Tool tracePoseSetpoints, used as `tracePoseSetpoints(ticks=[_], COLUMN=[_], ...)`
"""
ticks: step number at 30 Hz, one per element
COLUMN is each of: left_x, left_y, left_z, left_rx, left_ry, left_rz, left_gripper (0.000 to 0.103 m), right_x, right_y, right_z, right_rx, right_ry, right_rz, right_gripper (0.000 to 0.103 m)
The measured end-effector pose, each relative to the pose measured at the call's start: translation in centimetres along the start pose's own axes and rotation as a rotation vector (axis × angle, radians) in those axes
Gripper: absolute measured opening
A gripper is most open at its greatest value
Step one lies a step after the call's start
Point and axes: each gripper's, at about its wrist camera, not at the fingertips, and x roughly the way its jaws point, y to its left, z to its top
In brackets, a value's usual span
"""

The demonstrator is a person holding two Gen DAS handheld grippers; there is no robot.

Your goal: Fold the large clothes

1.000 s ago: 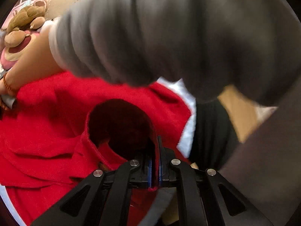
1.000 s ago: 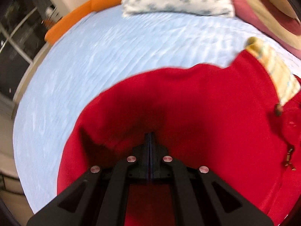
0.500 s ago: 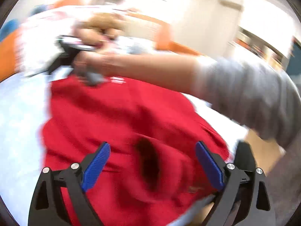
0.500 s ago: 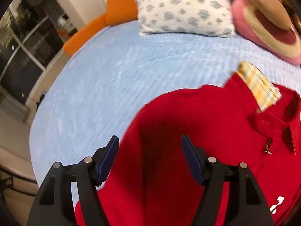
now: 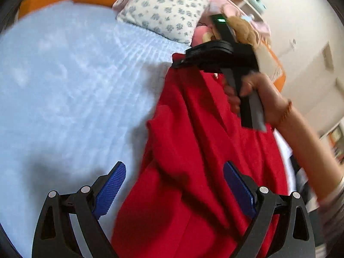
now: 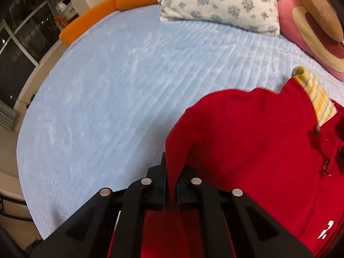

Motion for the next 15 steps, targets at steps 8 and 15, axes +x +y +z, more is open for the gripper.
tracePoseSetpoints(ticks=[8, 15], left_x=[5.5, 7.0], left_y=[1.1, 0.5], left_z=[1.0, -0.3], left_rx=[-0.01, 0.095], left_ry=[0.041, -0.008], left_rz=[0.174, 0.321], left_gripper=[0.072, 0.064], right_x=[-1.9, 0.7], right_y=[-1.7, -4.9], right_z=[2.0, 2.0], right_rx=[0.016, 0.037], right_ry=[-0.073, -0.06], right_rz=[0.009, -0.11], right_gripper=[0.006, 0.006])
